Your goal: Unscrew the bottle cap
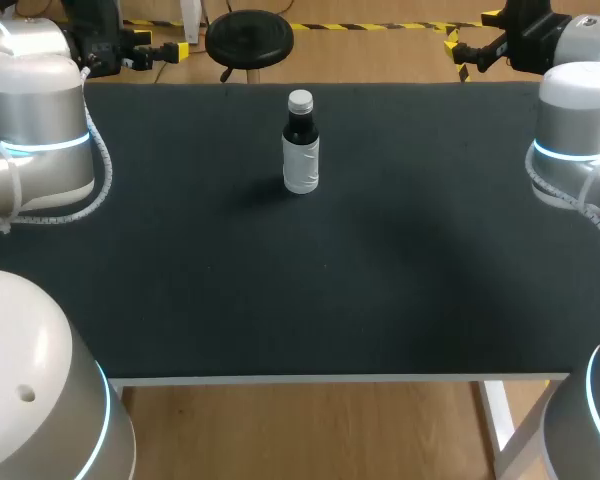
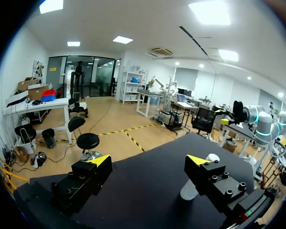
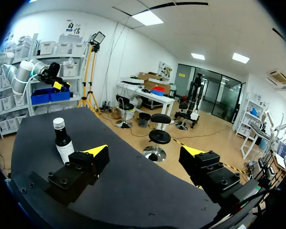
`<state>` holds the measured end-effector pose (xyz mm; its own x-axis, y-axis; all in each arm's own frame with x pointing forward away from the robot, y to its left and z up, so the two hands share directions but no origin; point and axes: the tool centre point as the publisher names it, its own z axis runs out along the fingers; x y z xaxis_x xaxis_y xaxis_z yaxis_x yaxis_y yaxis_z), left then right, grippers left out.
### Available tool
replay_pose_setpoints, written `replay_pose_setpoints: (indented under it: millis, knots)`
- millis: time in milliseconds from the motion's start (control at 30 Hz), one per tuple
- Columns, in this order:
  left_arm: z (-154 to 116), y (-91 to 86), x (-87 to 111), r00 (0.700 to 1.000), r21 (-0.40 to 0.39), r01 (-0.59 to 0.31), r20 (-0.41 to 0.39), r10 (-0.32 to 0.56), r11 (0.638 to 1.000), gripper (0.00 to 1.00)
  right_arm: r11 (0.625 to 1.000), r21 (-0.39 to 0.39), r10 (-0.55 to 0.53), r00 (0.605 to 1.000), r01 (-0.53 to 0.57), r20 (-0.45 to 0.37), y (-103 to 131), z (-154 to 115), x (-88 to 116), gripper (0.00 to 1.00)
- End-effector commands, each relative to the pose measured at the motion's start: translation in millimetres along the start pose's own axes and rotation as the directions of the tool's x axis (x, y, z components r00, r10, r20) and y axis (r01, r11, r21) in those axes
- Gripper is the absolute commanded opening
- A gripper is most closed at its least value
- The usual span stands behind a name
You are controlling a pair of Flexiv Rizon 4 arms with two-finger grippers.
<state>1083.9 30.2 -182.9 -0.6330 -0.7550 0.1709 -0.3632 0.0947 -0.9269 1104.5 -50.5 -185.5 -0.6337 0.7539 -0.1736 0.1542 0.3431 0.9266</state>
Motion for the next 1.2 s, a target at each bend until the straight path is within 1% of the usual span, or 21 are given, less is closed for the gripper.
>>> replay_pose_setpoints:
  millis: [33,633,700,800,867,900,967,1000,1067,1133,1200]
  knots:
    - [0,-0.6,0.2,1.000,-0.003,0.001,0.000,-0.001,1.000,1.00,1.000,0.000,0.000,1.000,0.000,0.000,0,0,0,1.00]
    - [0,-0.6,0.2,1.000,-0.003,0.001,0.000,-0.001,1.000,1.00,1.000,0.000,0.000,1.000,0.000,0.000,0,0,0,1.00]
    - [2,2.0,3.0,1.000,-0.007,-0.012,-0.024,0.012,1.000,1.00,1.000,0.000,0.000,1.000,0.000,0.000,0,0,0,1.00]
    - [5,7.8,8.9,0.995,0.004,-0.030,-0.093,0.030,1.000,1.00,1.000,0.000,0.000,1.000,0.000,0.000,0,0,0,1.00]
    - [7,13.0,13.7,0.985,0.017,-0.035,-0.169,0.037,0.999,1.00,1.000,0.000,0.000,1.000,0.000,0.000,0,0,0,1.00]
    - [9,16.2,16.8,0.981,0.019,-0.045,-0.188,0.048,0.999,1.00,1.000,0.000,0.000,1.000,0.000,0.000,0,0,0,1.00]
    - [11,22.9,22.8,0.962,0.034,-0.063,-0.264,0.070,0.997,1.00,1.000,0.000,0.000,1.000,0.000,0.000,0,0,0,1.00]
    - [12,26.1,25.5,0.955,0.043,-0.075,-0.284,0.084,0.996,1.00,1.000,0.000,0.000,1.000,0.000,0.000,0,0,0,1.00]
    - [15,34.5,32.2,0.925,0.064,-0.071,-0.369,0.090,0.995,1.00,1.000,0.000,0.000,1.000,0.000,0.000,0,0,0,1.00]
    - [17,42.6,37.2,0.908,0.089,-0.079,-0.404,0.109,0.993,1.00,1.000,0.000,0.000,1.000,0.000,0.000,0,0,0,1.00]
    - [18,51.4,43.7,0.879,0.122,-0.085,-0.457,0.131,0.989,1.00,1.000,0.000,0.000,1.000,0.000,0.000,0,0,0,1.00]
